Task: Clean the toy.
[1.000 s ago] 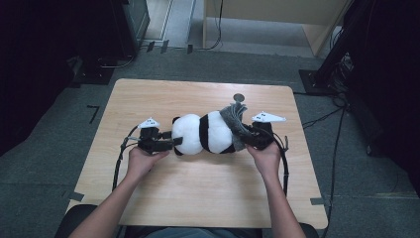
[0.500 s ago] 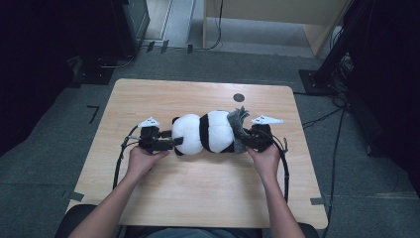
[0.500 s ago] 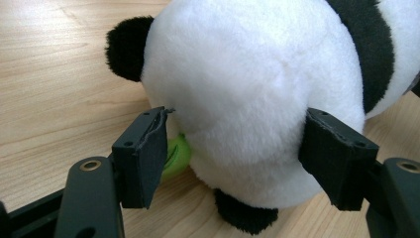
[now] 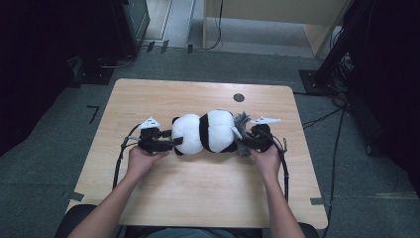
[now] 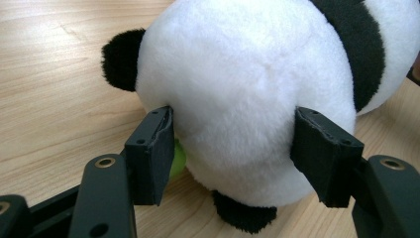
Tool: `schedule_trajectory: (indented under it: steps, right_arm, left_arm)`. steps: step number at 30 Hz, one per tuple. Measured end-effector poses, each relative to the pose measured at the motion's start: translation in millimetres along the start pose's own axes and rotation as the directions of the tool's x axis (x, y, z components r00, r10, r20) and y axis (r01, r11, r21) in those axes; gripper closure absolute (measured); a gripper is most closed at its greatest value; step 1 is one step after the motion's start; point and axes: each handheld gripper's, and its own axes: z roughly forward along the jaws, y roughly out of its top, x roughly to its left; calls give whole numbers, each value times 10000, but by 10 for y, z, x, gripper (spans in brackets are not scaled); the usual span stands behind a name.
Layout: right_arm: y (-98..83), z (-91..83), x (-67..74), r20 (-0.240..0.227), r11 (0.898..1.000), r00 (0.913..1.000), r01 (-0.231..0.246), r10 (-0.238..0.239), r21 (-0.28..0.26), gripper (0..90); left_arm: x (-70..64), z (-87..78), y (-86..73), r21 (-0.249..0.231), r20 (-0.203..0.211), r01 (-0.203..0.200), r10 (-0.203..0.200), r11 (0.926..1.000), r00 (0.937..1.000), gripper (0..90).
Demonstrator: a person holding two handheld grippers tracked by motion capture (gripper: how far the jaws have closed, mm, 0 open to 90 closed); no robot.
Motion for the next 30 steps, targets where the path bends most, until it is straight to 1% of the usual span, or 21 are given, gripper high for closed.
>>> schedule_trajectory:
  steps: [3, 6, 10, 11, 13, 15, 18, 20, 22, 23, 25, 26, 28, 29, 30]
  right_arm:
    - [49, -156, -37, 273, 9986, 9996, 14, 1, -532, 732]
    - [122, -331, -43, 314, 9936, 9995, -39, 75, -1130, 733]
    - [268, -533, 41, 240, 9828, 9996, 174, -132, -1837, 733]
    - [300, -566, 73, 182, 9797, 9996, 266, -234, -1985, 733]
    - [356, -594, 143, 21, 9766, 9992, 384, -389, -2115, 733]
    - [395, -571, 219, -149, 9757, 9982, 542, -587, -2123, 733]
    - [424, -471, 305, -465, 9774, 9961, 648, -756, -2012, 733]
    - [416, -406, 344, -624, 9780, 9941, 756, -892, -1943, 737]
    - [407, -340, 366, -766, 9805, 9925, 803, -953, -1796, 739]
    - [405, -316, 369, -756, 9801, 9923, 829, -978, -1803, 740]
    - [414, -284, 343, -770, 9806, 9924, 812, -962, -1784, 740]
    - [416, -269, 318, -847, 9819, 9928, 691, -850, -1764, 740]
    - [404, -232, 265, -905, 9834, 9933, 549, -713, -1728, 742]
    - [392, -213, 242, -899, 9836, 9939, 481, -645, -1740, 743]
    - [379, -198, 223, -908, 9832, 9942, 402, -571, -1782, 745]
  left_arm:
    - [-2, -1, -1, 14, -5, -26, 26, 10000, 10000, 356]
    - [1, -1, -1, 16, 3, -20, 20, 10000, 10000, 355]
    - [3, 0, -1, 24, 21, 16, -16, 10000, 10000, 351]
    - [4, 0, -1, 24, 19, -4, 4, 10000, 10000, 351]
    - [4, 2, -2, 12, 20, 4, -4, 10000, 10000, 350]
    - [4, 2, -3, 11, 26, -5, 5, 10000, 10000, 349]
    - [8, 5, -4, 47, 70, -22, 21, 10000, 10000, 346]
    - [19, 4, 8, 260, 148, -168, 164, 9995, 9998, 335]
    - [33, 5, 24, 396, 240, -109, 99, 9992, 9997, 320]
    - [41, 13, 38, 510, 294, -80, 65, 9987, 9995, 313]
    - [52, 21, 88, 694, 380, -173, 146, 9974, 9992, 303]
    - [57, 28, 110, 711, 439, -246, 215, 9972, 9988, 305]
    - [70, 45, 125, 574, 573, -371, 338, 9977, 9978, 306]
    - [78, 58, 130, 542, 676, -311, 274, 9980, 9973, 298]
    - [89, 70, 137, 551, 730, -355, 315, 9978, 9968, 280]
